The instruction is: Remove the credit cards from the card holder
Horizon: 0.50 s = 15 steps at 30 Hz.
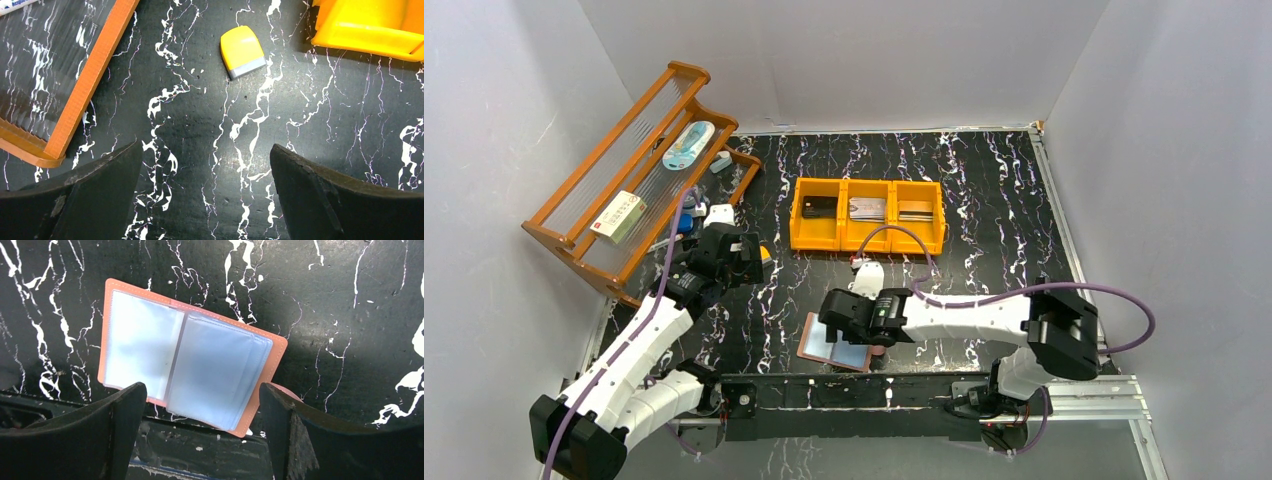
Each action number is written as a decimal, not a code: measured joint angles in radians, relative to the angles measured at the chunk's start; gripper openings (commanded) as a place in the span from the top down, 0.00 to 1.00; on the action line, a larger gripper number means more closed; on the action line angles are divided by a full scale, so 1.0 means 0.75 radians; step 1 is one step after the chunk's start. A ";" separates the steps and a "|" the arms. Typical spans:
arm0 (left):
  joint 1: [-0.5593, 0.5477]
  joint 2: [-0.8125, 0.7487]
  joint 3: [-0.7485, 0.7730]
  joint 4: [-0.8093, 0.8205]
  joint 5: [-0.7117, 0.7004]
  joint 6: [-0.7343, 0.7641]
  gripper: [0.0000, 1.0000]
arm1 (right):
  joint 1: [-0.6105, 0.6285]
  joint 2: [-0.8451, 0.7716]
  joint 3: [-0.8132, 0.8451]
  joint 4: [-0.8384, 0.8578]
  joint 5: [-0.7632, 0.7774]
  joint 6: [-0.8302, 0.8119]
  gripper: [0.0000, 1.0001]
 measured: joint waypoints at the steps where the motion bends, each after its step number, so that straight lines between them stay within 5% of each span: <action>1: 0.000 0.000 0.000 -0.001 -0.001 -0.001 0.02 | 0.004 0.020 0.008 -0.004 0.006 0.011 0.10; 15: 0.000 0.001 0.000 -0.010 0.001 -0.006 0.02 | 0.024 0.258 0.103 -0.096 0.012 0.139 0.13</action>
